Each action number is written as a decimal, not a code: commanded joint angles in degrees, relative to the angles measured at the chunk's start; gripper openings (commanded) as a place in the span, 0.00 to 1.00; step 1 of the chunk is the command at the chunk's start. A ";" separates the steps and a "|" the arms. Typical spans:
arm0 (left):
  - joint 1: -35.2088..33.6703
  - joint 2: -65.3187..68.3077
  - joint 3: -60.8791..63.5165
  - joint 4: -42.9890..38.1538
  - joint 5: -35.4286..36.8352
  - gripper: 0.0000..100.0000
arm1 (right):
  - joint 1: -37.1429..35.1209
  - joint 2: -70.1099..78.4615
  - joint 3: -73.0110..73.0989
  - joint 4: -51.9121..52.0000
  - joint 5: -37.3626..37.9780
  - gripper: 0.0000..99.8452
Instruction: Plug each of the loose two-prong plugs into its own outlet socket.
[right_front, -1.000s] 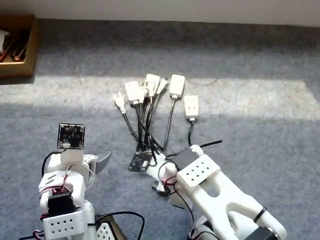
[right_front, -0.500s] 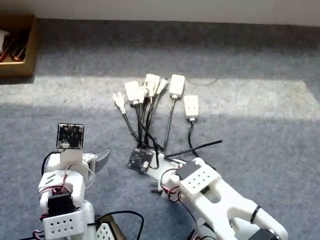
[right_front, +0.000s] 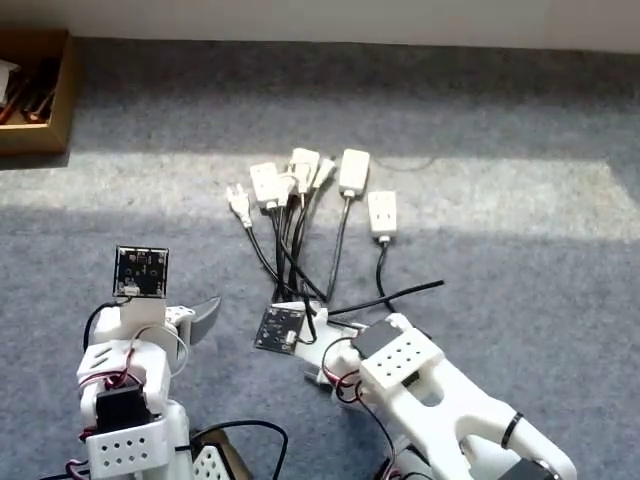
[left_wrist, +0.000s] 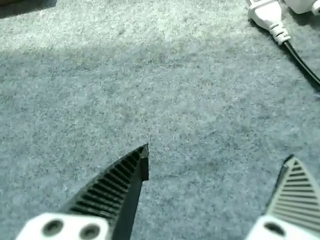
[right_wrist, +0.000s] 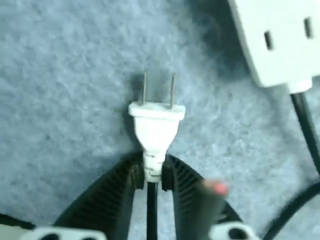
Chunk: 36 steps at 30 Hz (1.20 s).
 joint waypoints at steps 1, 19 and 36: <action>0.31 -0.22 0.75 -0.88 -0.35 0.39 | -0.57 -0.75 -1.27 2.24 1.32 0.03; 0.40 -0.22 -0.04 -1.05 -0.35 0.39 | -5.58 -0.22 -11.03 6.37 -9.76 0.01; -0.04 0.04 -25.19 5.01 0.00 0.39 | -9.10 12.44 -45.85 19.91 -28.22 0.01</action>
